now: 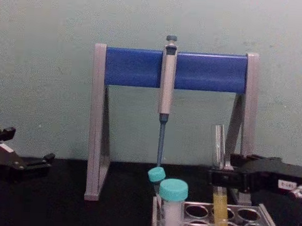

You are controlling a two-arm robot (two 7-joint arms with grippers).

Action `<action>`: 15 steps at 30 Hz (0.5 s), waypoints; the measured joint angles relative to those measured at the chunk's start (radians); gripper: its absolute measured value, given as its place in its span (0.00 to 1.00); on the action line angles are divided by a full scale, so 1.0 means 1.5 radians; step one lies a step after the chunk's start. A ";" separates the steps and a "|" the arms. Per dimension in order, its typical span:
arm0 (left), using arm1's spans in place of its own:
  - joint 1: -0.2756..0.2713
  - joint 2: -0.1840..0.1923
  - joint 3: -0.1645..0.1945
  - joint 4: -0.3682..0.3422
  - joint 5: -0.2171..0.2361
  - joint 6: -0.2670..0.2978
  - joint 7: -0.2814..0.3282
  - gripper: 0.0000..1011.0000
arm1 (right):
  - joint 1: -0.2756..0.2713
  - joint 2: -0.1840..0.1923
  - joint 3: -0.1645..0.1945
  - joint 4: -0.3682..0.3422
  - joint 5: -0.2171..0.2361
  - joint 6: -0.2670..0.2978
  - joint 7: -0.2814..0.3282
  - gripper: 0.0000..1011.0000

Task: Pick up the test tube from the test tube rack, shake it, then place it back into the test tube rack.

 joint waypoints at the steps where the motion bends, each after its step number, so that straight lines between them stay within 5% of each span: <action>1: 0.000 0.000 0.000 0.000 0.000 0.000 0.000 1.00 | 0.002 -0.001 -0.001 0.003 -0.001 -0.001 0.001 0.99; 15: 0.000 0.000 0.000 0.000 0.000 0.000 0.000 1.00 | 0.022 -0.011 -0.010 0.030 -0.002 -0.006 0.014 0.99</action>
